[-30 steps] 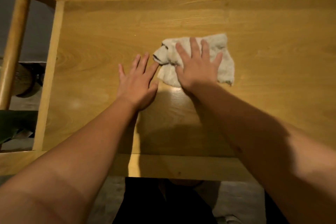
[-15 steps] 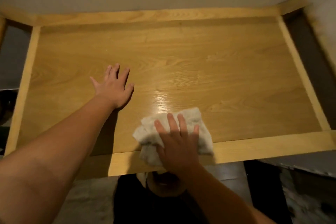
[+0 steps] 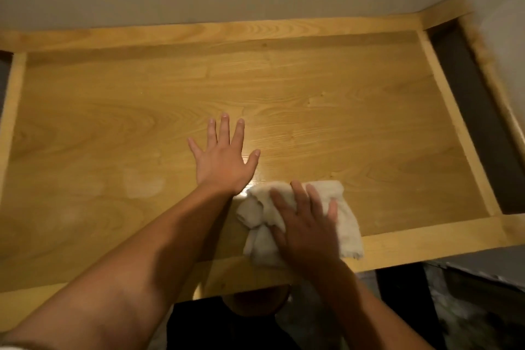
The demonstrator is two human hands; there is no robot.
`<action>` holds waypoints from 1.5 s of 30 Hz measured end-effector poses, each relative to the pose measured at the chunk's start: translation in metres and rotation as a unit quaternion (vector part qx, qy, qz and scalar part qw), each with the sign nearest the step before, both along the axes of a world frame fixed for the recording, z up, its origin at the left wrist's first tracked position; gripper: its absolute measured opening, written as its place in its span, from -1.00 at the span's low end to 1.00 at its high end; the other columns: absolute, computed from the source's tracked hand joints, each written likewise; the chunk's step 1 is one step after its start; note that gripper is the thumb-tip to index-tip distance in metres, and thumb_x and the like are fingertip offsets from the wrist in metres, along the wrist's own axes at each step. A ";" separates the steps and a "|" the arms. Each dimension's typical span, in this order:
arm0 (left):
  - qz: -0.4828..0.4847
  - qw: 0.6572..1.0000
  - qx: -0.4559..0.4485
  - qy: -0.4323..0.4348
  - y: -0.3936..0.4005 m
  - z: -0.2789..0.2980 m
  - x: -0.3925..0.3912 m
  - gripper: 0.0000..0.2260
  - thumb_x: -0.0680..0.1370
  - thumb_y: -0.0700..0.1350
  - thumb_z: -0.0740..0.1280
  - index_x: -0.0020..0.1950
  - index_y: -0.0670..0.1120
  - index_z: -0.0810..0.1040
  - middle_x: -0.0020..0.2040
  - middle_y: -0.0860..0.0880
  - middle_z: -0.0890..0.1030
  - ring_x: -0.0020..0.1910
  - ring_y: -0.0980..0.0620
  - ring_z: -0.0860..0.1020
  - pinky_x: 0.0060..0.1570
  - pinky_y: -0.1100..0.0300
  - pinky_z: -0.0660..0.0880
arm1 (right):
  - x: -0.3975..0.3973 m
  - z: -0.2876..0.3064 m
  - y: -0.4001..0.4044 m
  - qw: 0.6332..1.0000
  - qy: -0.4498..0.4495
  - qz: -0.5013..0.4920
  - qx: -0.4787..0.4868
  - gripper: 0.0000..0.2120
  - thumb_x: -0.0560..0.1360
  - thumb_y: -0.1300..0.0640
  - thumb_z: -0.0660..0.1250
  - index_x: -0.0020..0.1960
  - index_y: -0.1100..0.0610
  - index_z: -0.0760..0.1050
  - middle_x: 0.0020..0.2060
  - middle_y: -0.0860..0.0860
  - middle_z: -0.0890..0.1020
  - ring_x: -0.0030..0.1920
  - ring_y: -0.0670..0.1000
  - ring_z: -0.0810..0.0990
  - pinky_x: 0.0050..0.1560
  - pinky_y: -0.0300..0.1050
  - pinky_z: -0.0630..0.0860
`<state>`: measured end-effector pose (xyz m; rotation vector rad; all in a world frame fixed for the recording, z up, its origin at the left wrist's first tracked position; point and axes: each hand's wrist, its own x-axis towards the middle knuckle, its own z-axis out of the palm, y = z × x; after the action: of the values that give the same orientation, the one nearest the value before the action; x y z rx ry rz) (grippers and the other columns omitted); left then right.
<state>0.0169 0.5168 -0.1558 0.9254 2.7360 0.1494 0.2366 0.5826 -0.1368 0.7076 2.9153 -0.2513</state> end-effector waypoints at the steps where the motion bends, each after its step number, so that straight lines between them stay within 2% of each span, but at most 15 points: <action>1: 0.003 1.000 -0.001 -0.006 0.001 -0.001 -0.001 -0.29 0.54 0.40 -0.11 0.63 0.13 -0.07 0.67 -0.03 -0.09 0.63 -0.13 -0.16 0.39 -0.48 -0.15 | -0.015 -0.001 0.009 1.000 0.004 -0.008 0.007 -0.43 0.57 -0.31 0.01 0.54 -0.18 0.18 0.53 0.10 0.26 0.47 0.23 0.27 0.28 0.45 0.19; 3: 0.002 1.000 -0.015 -0.007 0.001 -0.004 -0.003 -0.28 0.54 0.39 -0.04 0.62 0.13 -0.12 0.67 -0.03 -0.11 0.63 -0.14 -0.15 0.40 -0.49 -0.13 | -0.052 -0.003 0.028 0.999 0.012 -0.031 0.030 -0.46 0.57 -0.29 0.03 0.51 -0.18 0.22 0.52 0.11 0.26 0.45 0.22 0.27 0.29 0.44 0.17; 5: -0.003 1.000 -0.027 0.001 0.000 -0.008 -0.003 -0.22 0.51 0.37 0.12 0.61 0.12 -0.14 0.67 -0.04 -0.10 0.63 -0.16 -0.13 0.39 -0.50 -0.10 | -0.091 -0.005 0.050 0.998 0.011 -0.050 0.040 -0.47 0.53 -0.28 0.08 0.48 -0.20 0.25 0.51 0.11 0.28 0.44 0.21 0.28 0.31 0.43 0.16; 9: -0.008 0.999 0.023 0.033 0.000 -0.007 0.000 -0.40 0.55 0.27 0.09 0.54 0.06 0.23 0.64 -0.11 0.13 0.60 -0.22 0.08 0.33 -0.55 0.02 | -0.160 -0.013 0.091 0.998 -0.012 -0.059 0.019 -0.42 0.50 -0.30 -0.01 0.51 -0.26 0.11 0.58 0.05 0.10 0.52 0.18 0.12 0.38 0.44 0.02; 10: -0.011 0.999 0.026 0.032 -0.001 -0.007 -0.001 -0.42 0.55 0.27 0.10 0.53 0.06 0.24 0.63 -0.11 0.14 0.60 -0.22 0.09 0.33 -0.57 0.04 | -0.175 -0.014 0.100 0.998 -0.011 -0.063 0.017 -0.42 0.51 -0.30 -0.02 0.51 -0.26 0.09 0.59 0.04 0.06 0.53 0.17 0.09 0.39 0.43 -0.01; 15: -0.009 0.999 0.024 0.028 -0.002 -0.007 -0.003 -0.34 0.57 0.34 0.02 0.60 0.08 0.09 0.64 -0.09 0.08 0.61 -0.20 0.04 0.38 -0.48 -0.02 | -0.250 -0.015 0.141 0.998 0.003 -0.043 0.040 -0.42 0.54 -0.30 -0.04 0.54 -0.24 0.07 0.60 0.05 -0.03 0.55 0.19 0.03 0.40 0.45 -0.02; 17: -0.001 0.999 0.027 0.020 0.000 -0.008 -0.001 -0.32 0.56 0.33 0.05 0.62 0.07 0.07 0.65 -0.10 0.05 0.61 -0.21 0.02 0.38 -0.49 -0.06 | -0.276 -0.017 0.156 0.998 0.009 -0.040 0.050 -0.42 0.54 -0.30 -0.03 0.54 -0.23 0.09 0.60 0.06 0.01 0.55 0.19 0.04 0.40 0.45 -0.01; 21: -0.003 0.999 0.030 0.024 -0.002 -0.008 -0.001 -0.30 0.56 0.34 0.06 0.63 0.05 0.06 0.65 -0.13 0.04 0.62 -0.21 -0.02 0.39 -0.53 -0.05 | -0.318 -0.017 0.178 0.997 0.043 -0.024 0.065 -0.42 0.53 -0.29 0.00 0.52 -0.18 0.18 0.48 0.10 0.23 0.47 0.19 0.18 0.40 0.41 0.08; 26: -0.006 0.999 0.028 0.036 0.000 -0.006 -0.003 -0.29 0.56 0.38 0.04 0.62 0.04 0.12 0.64 -0.14 0.09 0.61 -0.23 0.05 0.35 -0.56 0.04 | -0.355 -0.016 0.197 0.996 0.035 -0.010 0.079 -0.40 0.55 -0.27 -0.06 0.54 -0.11 0.15 0.46 0.13 0.26 0.46 0.21 0.20 0.37 0.42 0.13; 35: -0.007 1.000 0.010 0.020 -0.002 -0.006 0.000 -0.32 0.58 0.34 0.01 0.63 0.08 0.02 0.66 -0.10 -0.02 0.63 -0.18 -0.08 0.41 -0.50 -0.05 | -0.366 -0.011 0.204 0.998 0.038 -0.002 0.057 -0.42 0.54 -0.25 -0.01 0.51 -0.08 0.18 0.48 0.14 0.24 0.48 0.23 0.17 0.37 0.45 0.11; 40: 0.003 1.000 0.024 0.006 0.000 -0.006 0.002 -0.33 0.56 0.34 0.00 0.62 0.11 0.00 0.67 -0.05 -0.05 0.63 -0.13 -0.13 0.42 -0.47 -0.16 | -0.330 -0.012 0.190 0.997 0.042 0.019 0.060 -0.41 0.52 -0.23 -0.02 0.53 -0.14 0.17 0.50 0.12 0.25 0.50 0.18 0.17 0.37 0.46 0.08; 45: 0.005 1.000 0.006 0.026 0.002 -0.005 0.003 -0.31 0.56 0.35 0.00 0.62 0.11 0.01 0.67 -0.05 -0.03 0.63 -0.16 -0.09 0.41 -0.46 -0.13 | -0.273 -0.008 0.164 0.999 0.009 0.024 0.038 -0.42 0.53 -0.22 0.01 0.54 -0.20 0.09 0.56 0.06 0.16 0.55 0.15 0.05 0.38 0.49 0.04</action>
<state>0.0195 0.5189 -0.1603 0.9309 2.7908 0.1463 -0.0366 0.7469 -0.1445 0.6496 2.9679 -0.1423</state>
